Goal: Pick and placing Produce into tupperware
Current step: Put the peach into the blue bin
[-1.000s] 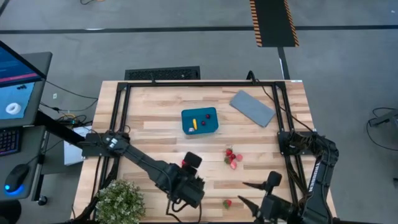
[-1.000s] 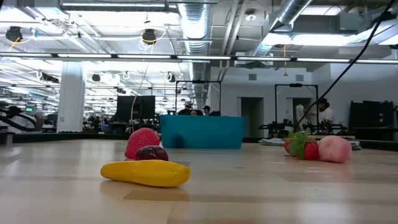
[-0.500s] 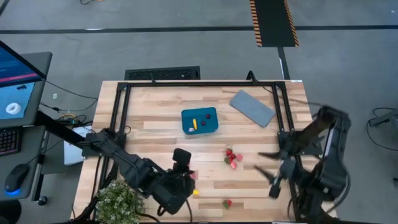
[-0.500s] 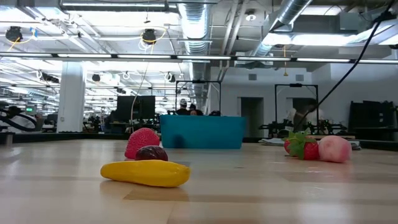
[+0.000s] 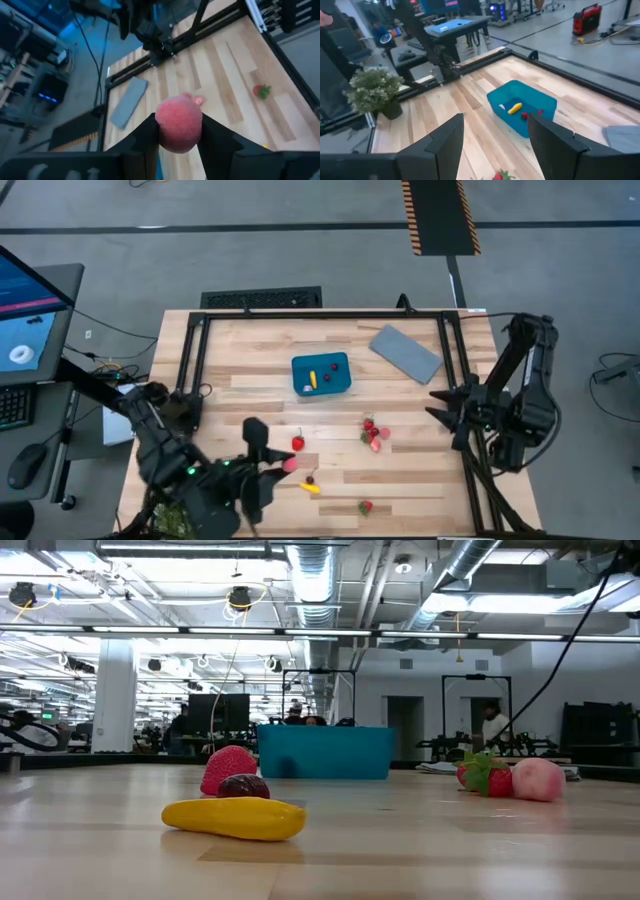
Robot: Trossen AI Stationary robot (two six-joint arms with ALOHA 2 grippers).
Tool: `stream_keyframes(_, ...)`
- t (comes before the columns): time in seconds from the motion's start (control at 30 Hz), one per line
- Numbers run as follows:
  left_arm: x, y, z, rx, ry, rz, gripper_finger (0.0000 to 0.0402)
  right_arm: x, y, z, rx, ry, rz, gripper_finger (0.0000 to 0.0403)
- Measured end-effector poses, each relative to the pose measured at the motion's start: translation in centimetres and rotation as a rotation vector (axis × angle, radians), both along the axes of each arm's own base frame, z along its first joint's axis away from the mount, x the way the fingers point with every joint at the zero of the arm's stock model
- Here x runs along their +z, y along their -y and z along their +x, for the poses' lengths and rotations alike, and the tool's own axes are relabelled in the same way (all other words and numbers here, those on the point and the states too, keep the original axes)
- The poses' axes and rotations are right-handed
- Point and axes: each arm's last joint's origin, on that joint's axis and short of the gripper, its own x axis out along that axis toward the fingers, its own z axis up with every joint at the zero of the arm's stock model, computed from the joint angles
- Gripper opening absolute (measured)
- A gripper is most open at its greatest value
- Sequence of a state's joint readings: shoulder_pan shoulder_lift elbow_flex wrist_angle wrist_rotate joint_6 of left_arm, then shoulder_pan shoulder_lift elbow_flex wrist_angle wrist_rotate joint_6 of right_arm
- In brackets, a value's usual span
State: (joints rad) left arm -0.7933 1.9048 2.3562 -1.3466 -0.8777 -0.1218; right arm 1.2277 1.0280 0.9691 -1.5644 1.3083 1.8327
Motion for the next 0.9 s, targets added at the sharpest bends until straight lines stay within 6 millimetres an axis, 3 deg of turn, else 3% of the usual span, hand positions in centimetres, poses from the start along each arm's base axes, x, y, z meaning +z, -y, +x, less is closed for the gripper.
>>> stream_keyframes(0.27,1.2,0.5,-0.9,0.073,0.130,-0.162,0.0100,-2.7,2.1,-0.7,-0.033,0.003,0.048,0.0240)
stream_keyframes(0.4,2.2,1.3,-1.2,0.127,0.268,-0.282,0.0100,-4.4,2.2,-0.5,-0.062,0.026,0.088,0.0240)
stream_keyframes(0.63,4.4,0.6,-1.6,0.309,0.493,-0.718,0.0100,-5.7,1.2,0.2,-0.079,0.027,0.065,0.0240)
stream_keyframes(0.9,5.4,-0.1,0.2,0.385,0.580,-1.105,0.0100,-6.3,-0.5,0.9,-0.039,0.012,0.024,0.0240)
